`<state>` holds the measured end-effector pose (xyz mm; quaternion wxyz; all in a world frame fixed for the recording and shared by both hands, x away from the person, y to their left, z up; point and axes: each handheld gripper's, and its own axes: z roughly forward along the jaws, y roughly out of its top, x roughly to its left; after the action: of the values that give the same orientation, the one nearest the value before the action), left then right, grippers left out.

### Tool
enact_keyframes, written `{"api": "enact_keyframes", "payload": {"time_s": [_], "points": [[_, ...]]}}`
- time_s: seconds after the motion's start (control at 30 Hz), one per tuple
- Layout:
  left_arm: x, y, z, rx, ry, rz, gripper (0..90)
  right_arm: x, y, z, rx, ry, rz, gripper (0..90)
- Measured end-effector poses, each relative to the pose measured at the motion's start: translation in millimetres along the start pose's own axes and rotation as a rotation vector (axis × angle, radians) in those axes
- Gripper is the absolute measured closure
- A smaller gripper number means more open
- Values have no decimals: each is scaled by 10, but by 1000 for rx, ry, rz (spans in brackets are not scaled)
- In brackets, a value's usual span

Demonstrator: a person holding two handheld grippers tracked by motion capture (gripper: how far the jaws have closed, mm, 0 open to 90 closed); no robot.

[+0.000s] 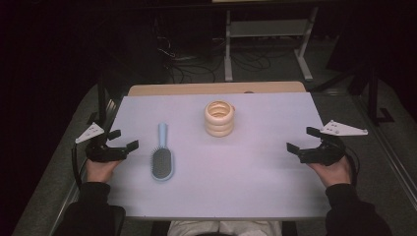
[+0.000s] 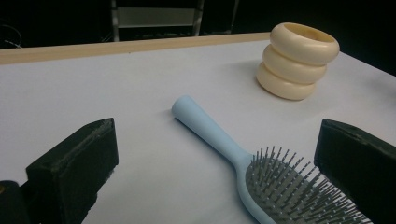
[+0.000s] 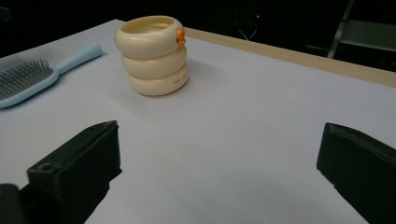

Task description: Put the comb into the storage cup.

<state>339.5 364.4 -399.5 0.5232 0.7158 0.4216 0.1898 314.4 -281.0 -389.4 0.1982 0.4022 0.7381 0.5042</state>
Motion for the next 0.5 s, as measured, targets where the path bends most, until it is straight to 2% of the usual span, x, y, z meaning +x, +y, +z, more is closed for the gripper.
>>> {"api": "enact_keyframes", "payload": {"time_s": [0.27, 0.5], "points": [[-2, 2, -3, -4, -3, -1, 0, 10, -4, 10, 15, 9, -2, 0], [-13, 7, -15, 14, -9, 22, 0, 33, -9, -1, 22, 23, -1, 0]]}}
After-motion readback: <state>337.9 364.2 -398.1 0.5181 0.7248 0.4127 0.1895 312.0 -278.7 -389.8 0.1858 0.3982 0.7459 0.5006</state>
